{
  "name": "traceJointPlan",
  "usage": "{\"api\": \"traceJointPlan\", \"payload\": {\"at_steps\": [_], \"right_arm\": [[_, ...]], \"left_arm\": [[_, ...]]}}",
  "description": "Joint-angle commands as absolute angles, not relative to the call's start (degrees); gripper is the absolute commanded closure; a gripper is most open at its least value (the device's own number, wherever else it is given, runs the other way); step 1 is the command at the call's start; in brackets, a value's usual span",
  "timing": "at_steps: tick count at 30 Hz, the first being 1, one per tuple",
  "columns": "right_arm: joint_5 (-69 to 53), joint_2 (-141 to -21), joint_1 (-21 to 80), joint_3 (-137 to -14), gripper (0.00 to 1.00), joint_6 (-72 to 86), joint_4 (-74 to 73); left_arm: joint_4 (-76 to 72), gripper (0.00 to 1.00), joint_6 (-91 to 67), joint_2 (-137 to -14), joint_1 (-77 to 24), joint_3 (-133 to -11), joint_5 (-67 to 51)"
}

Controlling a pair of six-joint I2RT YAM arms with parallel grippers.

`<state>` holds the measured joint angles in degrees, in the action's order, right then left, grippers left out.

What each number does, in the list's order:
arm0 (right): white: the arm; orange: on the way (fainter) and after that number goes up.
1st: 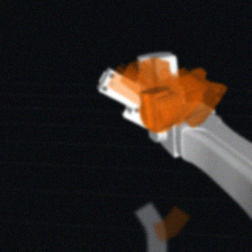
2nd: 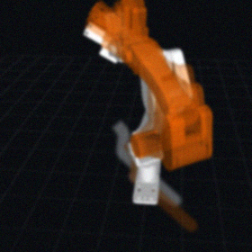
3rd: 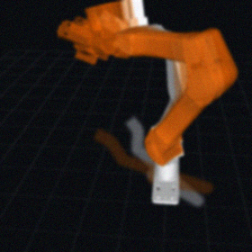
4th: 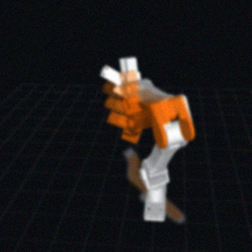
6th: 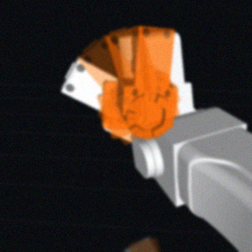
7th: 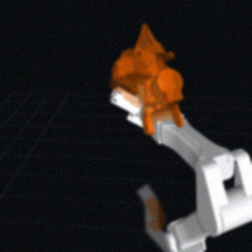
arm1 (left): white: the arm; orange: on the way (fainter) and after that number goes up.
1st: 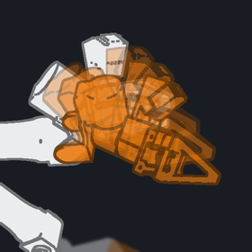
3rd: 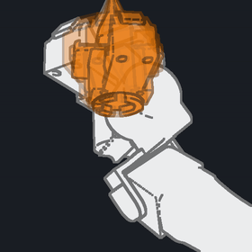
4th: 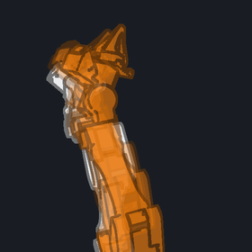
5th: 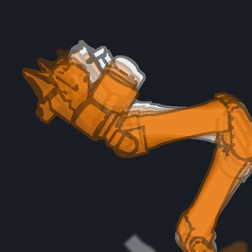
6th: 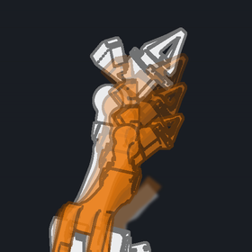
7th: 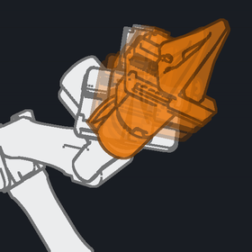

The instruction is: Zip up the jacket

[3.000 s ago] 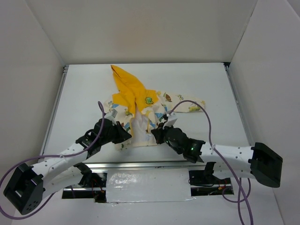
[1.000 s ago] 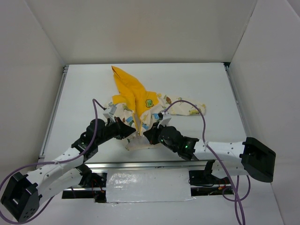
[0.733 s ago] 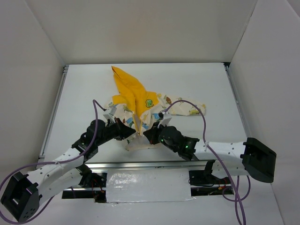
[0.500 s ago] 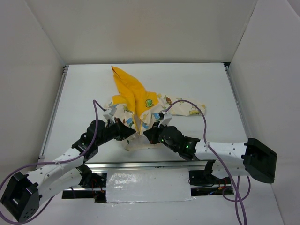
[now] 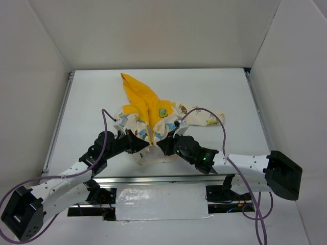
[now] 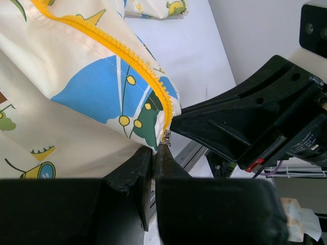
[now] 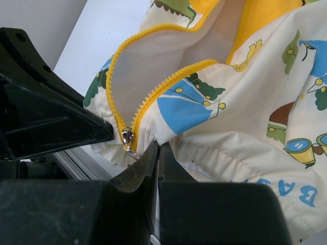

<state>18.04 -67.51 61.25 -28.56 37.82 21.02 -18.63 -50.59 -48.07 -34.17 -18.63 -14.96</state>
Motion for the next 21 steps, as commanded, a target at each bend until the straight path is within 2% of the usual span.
{"api": "traceJointPlan", "payload": {"at_steps": [1,9,18,21], "right_arm": [[17.23,-65.30,60.38,-29.36,1.00,36.83,25.13],[12.23,-64.69,58.28,-31.20,1.00,32.35,24.44],[-2.80,-66.09,53.70,-36.64,1.00,22.77,18.82],[-1.68,-68.28,53.70,-39.46,1.00,21.71,14.52]], "left_arm": [[-24.08,1.00,-51.68,-48.87,-34.01,-18.19,-18.45],[-23.38,1.00,-48.26,-50.10,-34.01,-18.19,-20.82],[-16.97,1.00,-40.44,-55.19,-34.01,-21.70,-25.13],[-16.43,1.00,-39.38,-56.25,-34.01,-22.32,-26.80]]}}
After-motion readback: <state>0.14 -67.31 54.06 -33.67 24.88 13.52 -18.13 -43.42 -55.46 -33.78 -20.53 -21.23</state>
